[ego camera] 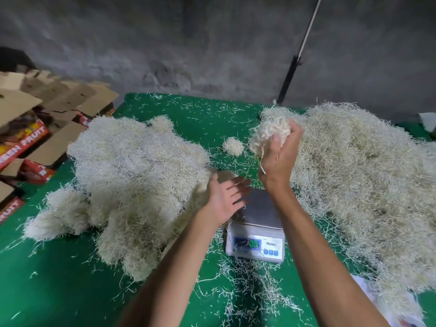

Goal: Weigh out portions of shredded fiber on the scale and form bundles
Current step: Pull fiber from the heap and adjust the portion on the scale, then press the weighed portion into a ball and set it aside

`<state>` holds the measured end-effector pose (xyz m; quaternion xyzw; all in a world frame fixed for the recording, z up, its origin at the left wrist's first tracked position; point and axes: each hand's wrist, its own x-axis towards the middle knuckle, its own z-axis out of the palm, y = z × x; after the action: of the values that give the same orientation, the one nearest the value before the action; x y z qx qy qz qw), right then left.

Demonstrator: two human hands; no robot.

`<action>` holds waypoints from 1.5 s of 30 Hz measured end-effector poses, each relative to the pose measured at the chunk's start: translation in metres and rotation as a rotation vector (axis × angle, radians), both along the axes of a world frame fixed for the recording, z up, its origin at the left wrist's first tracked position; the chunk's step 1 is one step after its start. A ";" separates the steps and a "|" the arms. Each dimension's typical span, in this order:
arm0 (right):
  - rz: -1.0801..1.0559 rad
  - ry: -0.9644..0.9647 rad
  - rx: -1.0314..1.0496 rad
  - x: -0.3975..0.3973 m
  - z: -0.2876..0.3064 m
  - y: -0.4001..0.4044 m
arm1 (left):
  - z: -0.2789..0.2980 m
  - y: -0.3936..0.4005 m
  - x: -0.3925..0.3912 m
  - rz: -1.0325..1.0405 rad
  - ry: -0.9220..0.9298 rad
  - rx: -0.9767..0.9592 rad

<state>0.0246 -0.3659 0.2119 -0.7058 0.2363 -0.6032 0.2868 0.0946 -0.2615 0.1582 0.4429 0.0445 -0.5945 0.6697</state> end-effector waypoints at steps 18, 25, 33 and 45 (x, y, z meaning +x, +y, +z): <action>-0.038 0.938 0.450 -0.062 -0.107 -0.037 | -0.051 -0.049 -0.047 -0.174 -0.149 0.096; -0.140 0.969 0.421 -0.139 -0.135 -0.104 | -0.059 -0.128 -0.096 -0.291 -0.171 0.108; -0.070 1.438 0.318 -0.193 -0.210 -0.200 | -0.105 -0.214 -0.135 -0.378 -0.242 0.229; 0.048 0.790 0.415 -0.207 -0.214 -0.230 | -0.157 -0.291 -0.163 -0.224 -0.212 0.282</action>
<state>-0.1826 -0.5958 -0.0023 -0.8148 0.4274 -0.2204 0.3239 -0.0683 -0.5524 0.0016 0.5945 0.0073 -0.6031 0.5318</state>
